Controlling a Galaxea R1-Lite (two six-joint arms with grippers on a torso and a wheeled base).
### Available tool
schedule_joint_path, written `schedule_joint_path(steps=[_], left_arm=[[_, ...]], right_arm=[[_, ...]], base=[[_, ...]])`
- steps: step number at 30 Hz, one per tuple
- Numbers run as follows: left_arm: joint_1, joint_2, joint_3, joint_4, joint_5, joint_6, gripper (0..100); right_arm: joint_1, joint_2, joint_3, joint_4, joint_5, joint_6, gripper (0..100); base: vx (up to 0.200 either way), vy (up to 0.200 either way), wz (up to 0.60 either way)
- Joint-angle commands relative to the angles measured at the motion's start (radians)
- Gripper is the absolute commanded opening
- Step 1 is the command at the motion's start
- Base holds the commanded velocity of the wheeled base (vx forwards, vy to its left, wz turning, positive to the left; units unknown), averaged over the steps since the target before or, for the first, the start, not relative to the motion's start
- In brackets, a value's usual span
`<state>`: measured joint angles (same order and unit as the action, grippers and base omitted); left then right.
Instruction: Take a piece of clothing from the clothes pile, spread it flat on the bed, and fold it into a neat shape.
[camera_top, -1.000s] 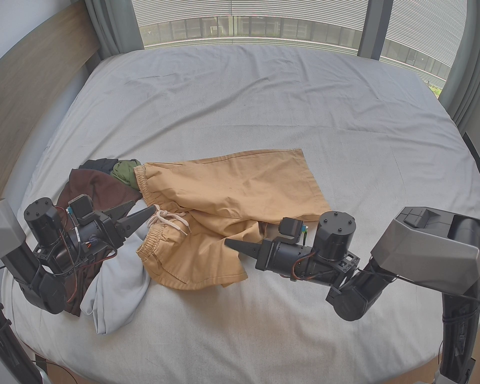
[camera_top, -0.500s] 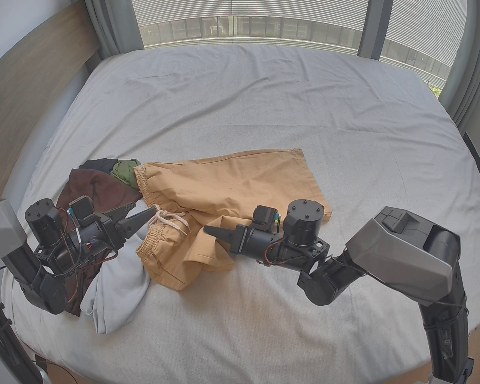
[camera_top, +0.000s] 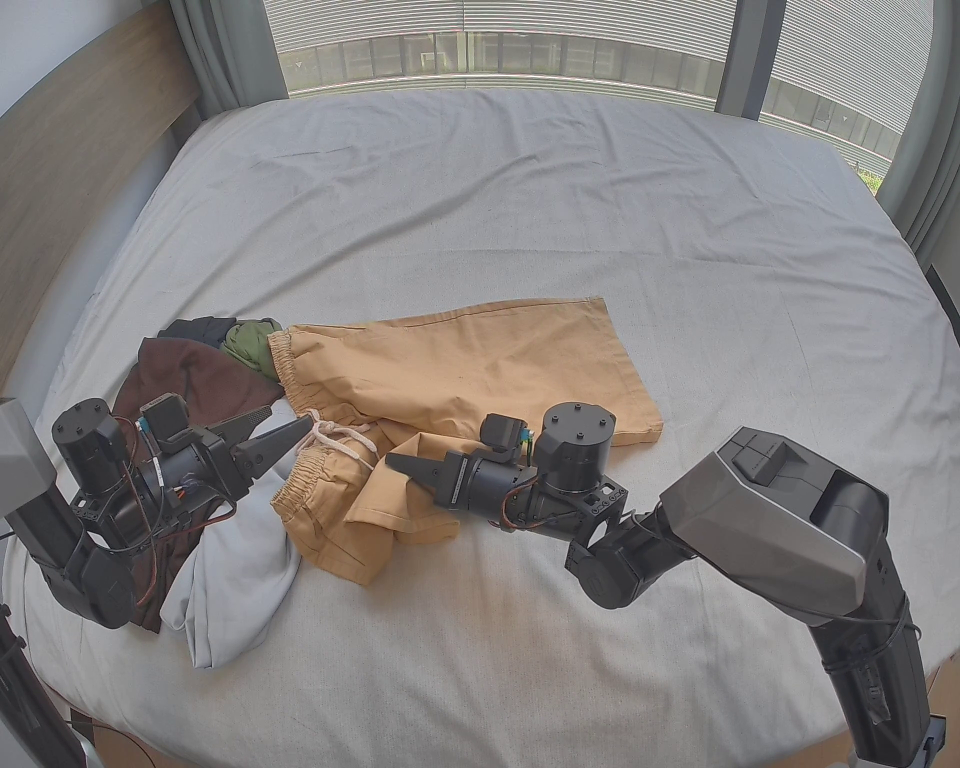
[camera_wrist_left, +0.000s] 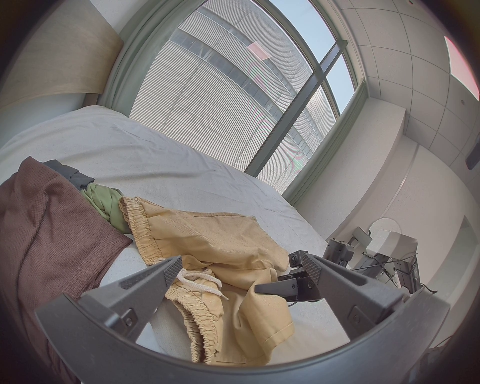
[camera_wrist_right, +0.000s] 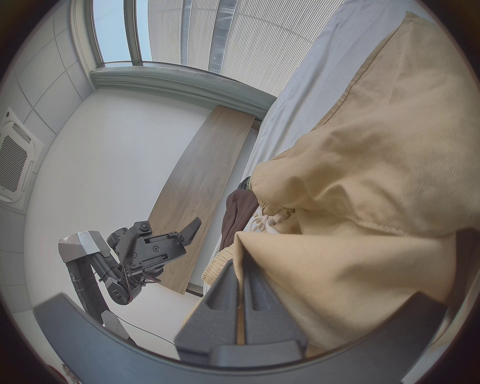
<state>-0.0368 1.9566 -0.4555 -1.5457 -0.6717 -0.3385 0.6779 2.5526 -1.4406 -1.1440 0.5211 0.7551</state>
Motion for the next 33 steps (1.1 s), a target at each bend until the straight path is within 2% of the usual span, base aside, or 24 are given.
schedule_joint_path(steps=[1, 6, 7, 13, 16, 19, 22, 27, 33], left_arm=[[0.0, 0.002, 0.0, -0.001, 0.0, 0.0, 100], [0.0, 0.002, 0.0, -0.001, 0.0, 0.0, 100], [0.0, 0.001, 0.0, -0.001, 0.0, 0.0, 100], [0.009, 0.002, -0.002, -0.001, 0.0, -0.002, 100], [0.018, 0.002, -0.003, -0.001, 0.0, -0.004, 100], [0.017, 0.001, -0.003, -0.001, 0.0, -0.004, 100], [0.011, 0.001, -0.003, -0.001, 0.0, -0.002, 100], [0.014, 0.002, -0.003, -0.001, 0.0, -0.002, 100], [0.014, 0.001, -0.003, -0.001, 0.0, -0.002, 100]], right_arm=[[0.006, 0.025, -0.026, 0.004, -0.001, 0.0, 0], [0.015, 0.031, -0.038, 0.006, -0.001, 0.0, 0], [0.02, 0.035, -0.038, 0.006, 0.0, 0.0, 100], [0.015, 0.014, -0.011, -0.008, -0.015, -0.002, 100], [0.006, -0.077, 0.074, -0.011, -0.021, -0.003, 100], [-0.024, -0.207, 0.241, -0.011, -0.023, -0.016, 100], [-0.047, -0.304, 0.375, -0.014, -0.024, -0.057, 100], [-0.072, -0.379, 0.503, -0.036, -0.052, -0.112, 100], [-0.075, -0.37, 0.582, -0.042, -0.058, -0.146, 100]], base=[[0.0, 0.0, 0.0], [0.0, 0.0, 0.0], [0.0, 0.0, 0.0], [0.0, 0.0, 0.0], [0.0, 0.0, 0.0], [0.0, 0.0, 0.0], [0.0, 0.0, 0.0], [0.0, 0.0, 0.0], [0.0, 0.0, 0.0]])
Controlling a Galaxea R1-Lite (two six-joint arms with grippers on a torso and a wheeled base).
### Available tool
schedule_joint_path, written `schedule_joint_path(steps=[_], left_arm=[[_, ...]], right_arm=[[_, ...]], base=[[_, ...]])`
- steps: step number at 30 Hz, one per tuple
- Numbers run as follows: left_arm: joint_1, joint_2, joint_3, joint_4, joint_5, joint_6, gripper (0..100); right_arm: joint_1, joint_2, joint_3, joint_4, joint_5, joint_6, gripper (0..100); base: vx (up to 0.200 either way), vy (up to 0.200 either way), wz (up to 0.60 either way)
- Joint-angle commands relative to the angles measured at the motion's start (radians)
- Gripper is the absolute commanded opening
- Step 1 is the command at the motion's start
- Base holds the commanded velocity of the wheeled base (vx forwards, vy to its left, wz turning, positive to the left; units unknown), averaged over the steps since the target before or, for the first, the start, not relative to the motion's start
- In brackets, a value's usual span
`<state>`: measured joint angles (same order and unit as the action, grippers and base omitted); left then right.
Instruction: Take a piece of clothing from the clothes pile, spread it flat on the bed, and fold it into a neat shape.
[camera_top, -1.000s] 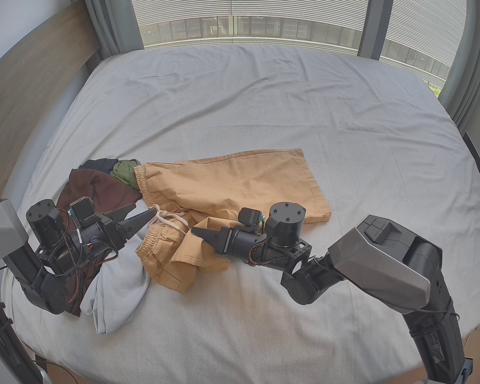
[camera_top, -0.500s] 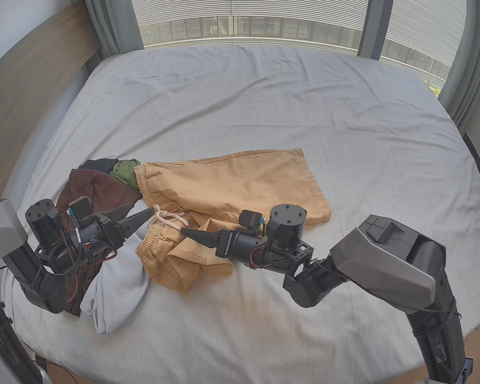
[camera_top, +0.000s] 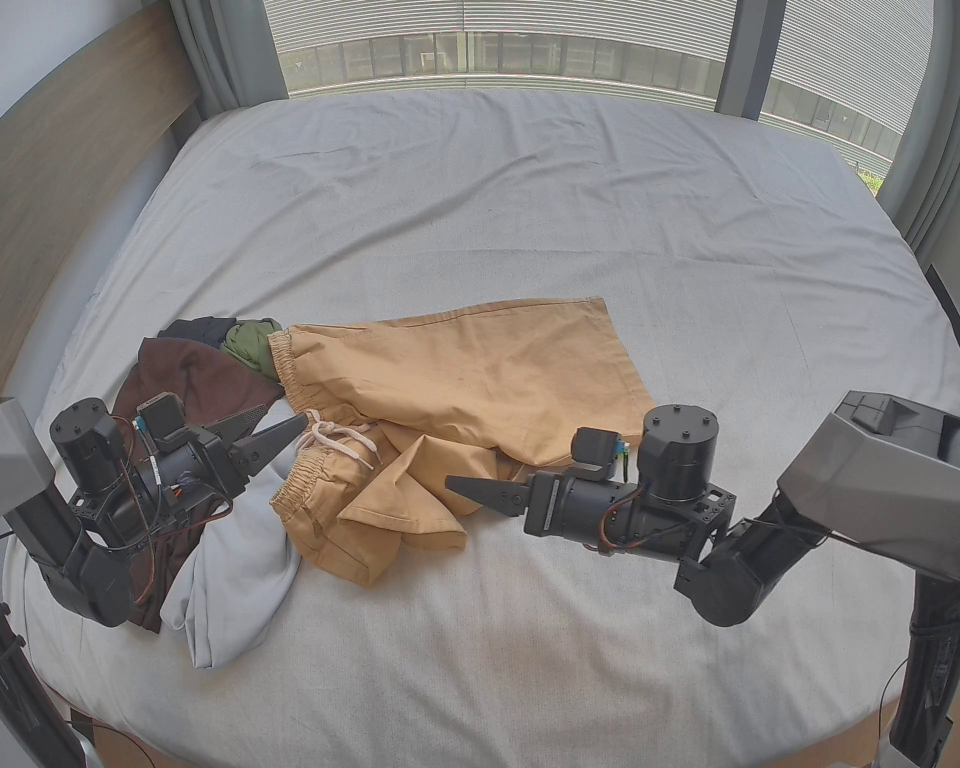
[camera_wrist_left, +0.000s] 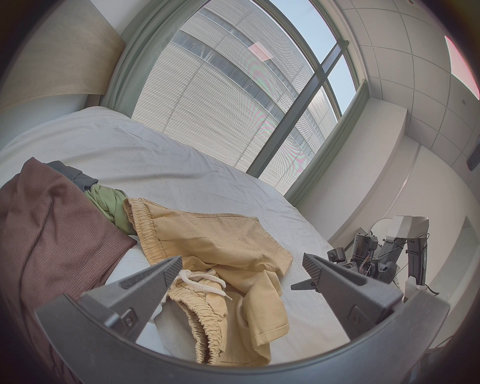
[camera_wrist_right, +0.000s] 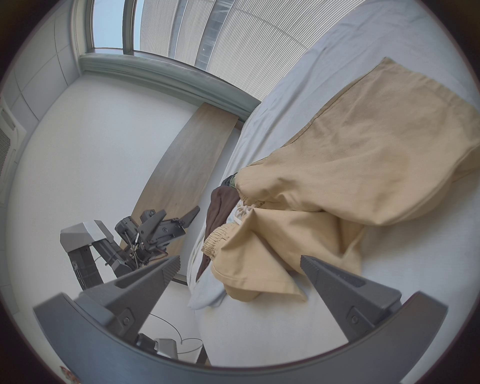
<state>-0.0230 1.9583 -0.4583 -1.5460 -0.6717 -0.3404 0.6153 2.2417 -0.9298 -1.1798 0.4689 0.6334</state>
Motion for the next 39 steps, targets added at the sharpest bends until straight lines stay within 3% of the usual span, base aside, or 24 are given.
schedule_joint_path(steps=[1, 8, 13, 21, 38, 39], left_arm=[[0.0, 0.001, 0.0, 0.0, 0.0, 0.0, 100], [-0.002, 0.001, 0.001, 0.0, 0.0, 0.0, 100], [-0.002, 0.001, 0.001, 0.0, 0.0, 0.0, 100], [-0.002, 0.001, 0.003, 0.0, 0.0, 0.0, 100], [0.0, -0.006, 0.003, 0.0, -0.002, -0.002, 100], [0.0, -0.006, 0.003, 0.0, 0.0, -0.002, 100]], right_arm=[[-0.011, -0.051, 0.074, -0.006, -0.007, -0.032, 100], [0.001, 0.067, 0.06, -0.04, -0.006, -0.124, 100], [0.009, 0.133, 0.034, -0.049, -0.004, -0.132, 100], [0.011, 0.234, -0.092, -0.035, -0.003, -0.216, 100], [0.04, 0.291, -0.172, -0.034, -0.003, -0.227, 100], [0.04, 0.292, -0.175, -0.034, -0.003, -0.227, 0]], base=[[0.0, 0.0, 0.0], [0.0, 0.0, 0.0], [0.0, 0.0, 0.0], [0.0, 0.0, 0.0], [0.0, 0.0, 0.0], [0.0, 0.0, 0.0]])
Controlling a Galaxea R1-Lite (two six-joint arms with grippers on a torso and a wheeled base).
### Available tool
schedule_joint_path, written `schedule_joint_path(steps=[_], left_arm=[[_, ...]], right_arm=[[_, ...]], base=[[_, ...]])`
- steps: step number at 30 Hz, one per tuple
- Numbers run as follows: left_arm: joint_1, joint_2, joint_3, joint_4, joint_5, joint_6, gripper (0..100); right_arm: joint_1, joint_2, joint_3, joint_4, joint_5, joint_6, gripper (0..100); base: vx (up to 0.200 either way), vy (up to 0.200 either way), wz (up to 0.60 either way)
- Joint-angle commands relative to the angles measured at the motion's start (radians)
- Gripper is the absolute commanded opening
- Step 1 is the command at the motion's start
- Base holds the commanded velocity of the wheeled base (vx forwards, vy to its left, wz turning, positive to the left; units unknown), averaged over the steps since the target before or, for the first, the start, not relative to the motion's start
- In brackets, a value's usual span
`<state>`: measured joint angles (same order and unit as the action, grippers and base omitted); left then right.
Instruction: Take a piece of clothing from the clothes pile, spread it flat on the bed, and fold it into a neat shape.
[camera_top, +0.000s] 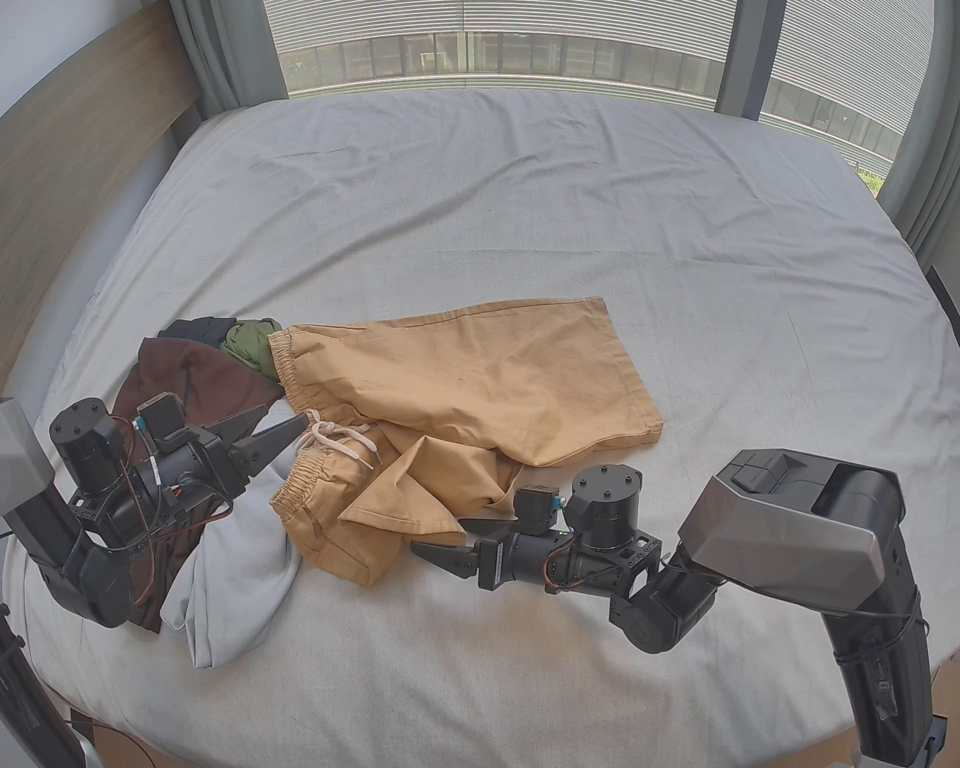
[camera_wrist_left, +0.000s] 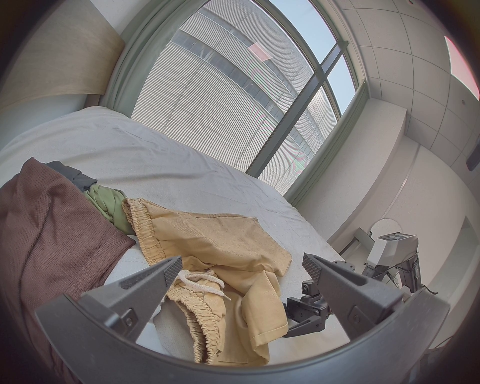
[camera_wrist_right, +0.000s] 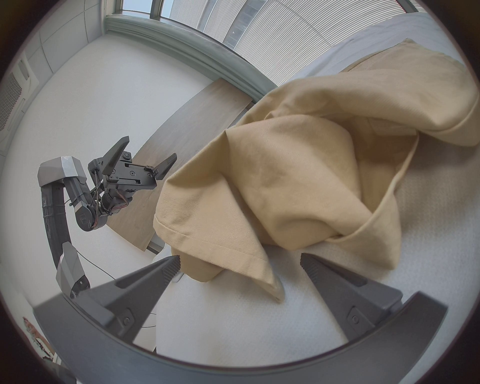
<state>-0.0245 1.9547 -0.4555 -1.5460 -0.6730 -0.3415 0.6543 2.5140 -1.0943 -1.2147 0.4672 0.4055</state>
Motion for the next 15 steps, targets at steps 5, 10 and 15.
schedule_joint_path(steps=[5, 10, 15], left_arm=[[0.0, -0.002, 0.0, 0.0, 0.001, -0.002, 100], [0.001, -0.003, 0.0, 0.0, 0.0, -0.002, 100], [0.003, -0.002, -0.002, 0.0, 0.001, -0.001, 100]], right_arm=[[0.001, 0.019, -0.01, 0.0, -0.001, 0.001, 0], [0.001, 0.011, -0.004, -0.008, -0.004, -0.001, 0], [-0.01, -0.05, 0.082, -0.014, -0.018, -0.044, 0]], base=[[0.0, 0.0, 0.0], [0.0, 0.0, 0.0], [0.0, 0.0, 0.0]])
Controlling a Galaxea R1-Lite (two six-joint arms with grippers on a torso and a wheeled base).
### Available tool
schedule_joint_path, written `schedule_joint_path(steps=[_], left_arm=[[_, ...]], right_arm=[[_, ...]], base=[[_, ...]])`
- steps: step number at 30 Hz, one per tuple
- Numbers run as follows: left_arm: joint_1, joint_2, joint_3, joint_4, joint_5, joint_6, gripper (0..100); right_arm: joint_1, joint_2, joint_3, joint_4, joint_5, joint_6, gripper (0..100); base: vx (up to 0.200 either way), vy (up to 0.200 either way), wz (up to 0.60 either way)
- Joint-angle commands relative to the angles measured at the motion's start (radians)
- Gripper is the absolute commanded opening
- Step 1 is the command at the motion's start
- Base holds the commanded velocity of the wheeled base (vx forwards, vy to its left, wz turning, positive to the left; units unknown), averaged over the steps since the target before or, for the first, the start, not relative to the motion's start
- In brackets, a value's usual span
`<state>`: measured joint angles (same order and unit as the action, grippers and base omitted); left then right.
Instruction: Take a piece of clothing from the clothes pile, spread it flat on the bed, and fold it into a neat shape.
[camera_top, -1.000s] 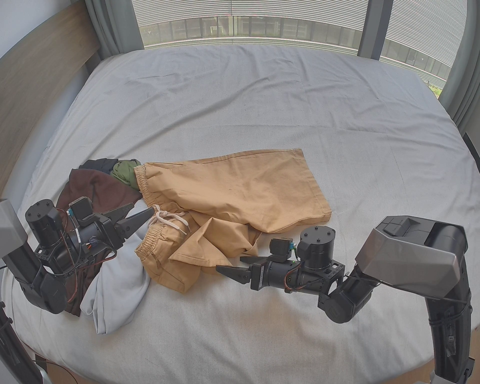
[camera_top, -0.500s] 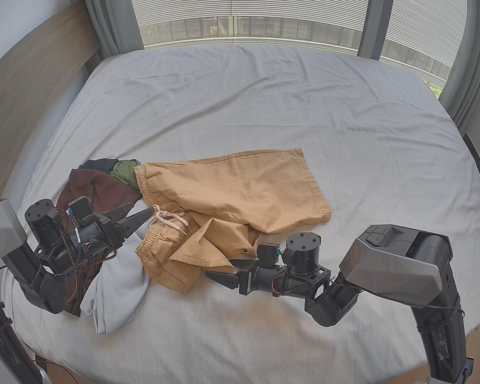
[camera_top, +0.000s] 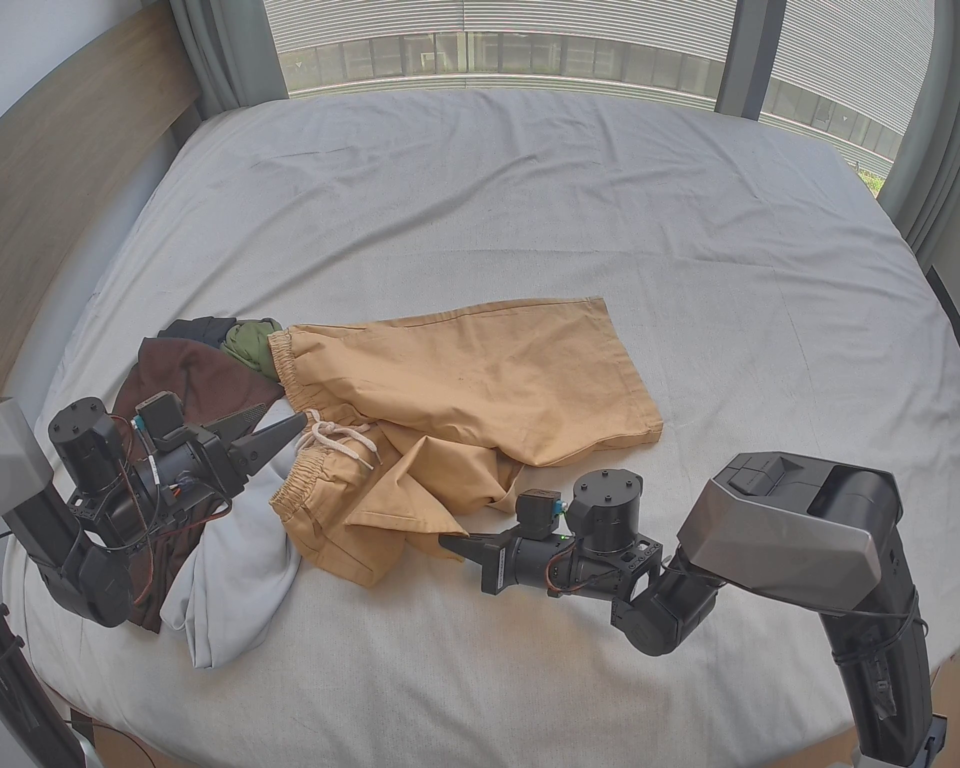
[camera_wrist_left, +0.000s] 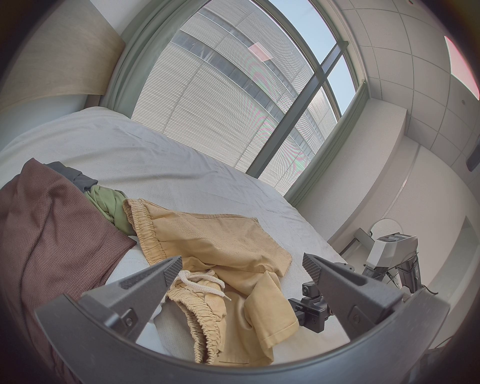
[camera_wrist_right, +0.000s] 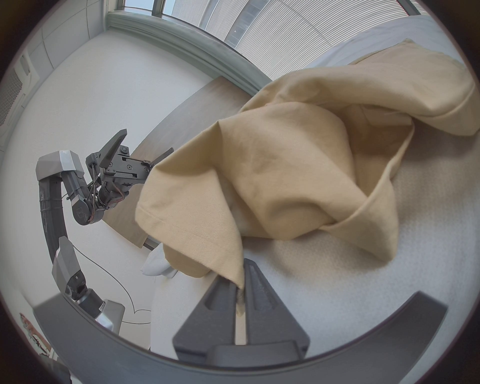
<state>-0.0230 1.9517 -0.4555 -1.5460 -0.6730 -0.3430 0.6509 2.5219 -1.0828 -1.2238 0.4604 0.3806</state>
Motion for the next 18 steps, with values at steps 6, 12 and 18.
schedule_joint_path(steps=[6, 12, 18], left_arm=[[0.0, 0.006, 0.001, 0.0, 0.0, 0.001, 100], [0.0, 0.024, 0.005, 0.0, 0.001, 0.002, 100], [-0.003, 0.026, 0.005, 0.0, 0.0, 0.002, 100]], right_arm=[[-0.03, -0.232, 0.241, -0.003, -0.055, -0.028, 0], [-0.086, -0.379, 0.377, 0.007, -0.055, -0.045, 0], [-0.154, -0.451, 0.469, 0.007, -0.055, -0.066, 0]], base=[[0.0, 0.0, 0.0], [0.0, 0.0, 0.0], [0.0, 0.0, 0.0]])
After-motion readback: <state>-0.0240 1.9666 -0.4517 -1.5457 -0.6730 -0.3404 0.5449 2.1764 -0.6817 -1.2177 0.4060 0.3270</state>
